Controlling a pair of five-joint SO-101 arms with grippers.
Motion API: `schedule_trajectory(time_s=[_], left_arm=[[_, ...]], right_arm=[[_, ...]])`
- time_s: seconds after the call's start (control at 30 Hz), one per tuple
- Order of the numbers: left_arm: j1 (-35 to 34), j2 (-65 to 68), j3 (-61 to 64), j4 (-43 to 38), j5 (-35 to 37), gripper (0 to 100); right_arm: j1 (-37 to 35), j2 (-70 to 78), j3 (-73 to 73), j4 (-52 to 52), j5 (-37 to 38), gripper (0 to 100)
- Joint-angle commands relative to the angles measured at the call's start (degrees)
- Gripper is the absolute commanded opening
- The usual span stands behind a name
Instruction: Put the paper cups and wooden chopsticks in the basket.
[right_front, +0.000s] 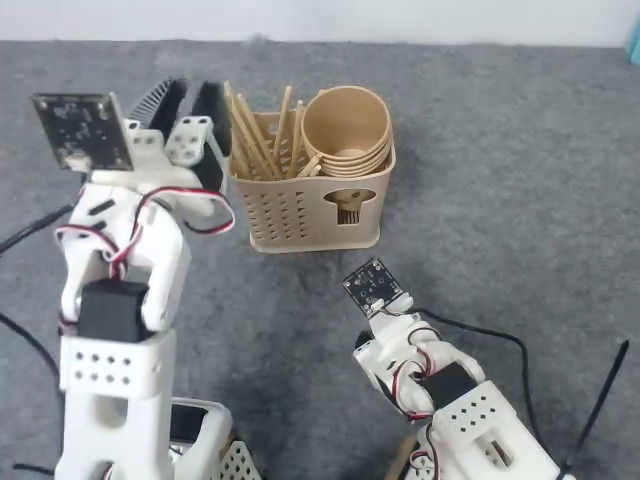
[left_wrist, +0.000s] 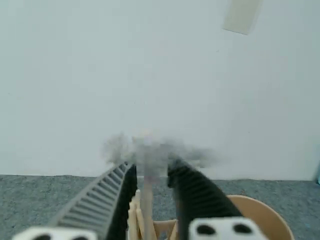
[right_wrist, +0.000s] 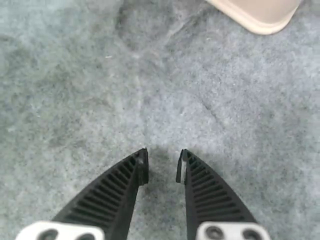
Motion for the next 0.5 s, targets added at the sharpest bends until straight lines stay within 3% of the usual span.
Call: schedule_trajectory(time_s=[0.0,0.1,0.23,0.47], left_arm=[[0.44,0.97,-0.40,-2.64,-0.26,33],[0.44,-0.18,-0.31,-2.46,-0.35,41],[0.44,-5.98,0.04,-1.67,-0.35,42],[0.53,-17.32,0.04,14.15,-0.26,39]], right_arm=[[0.92,-0.84,-0.88,-1.10,0.79,10.1],[1.71,-0.84,-0.88,-1.19,0.88,10.1],[3.30,-1.19,-0.97,-1.27,0.88,10.1],[4.35,-1.27,-0.79,-3.47,0.44,10.1]])
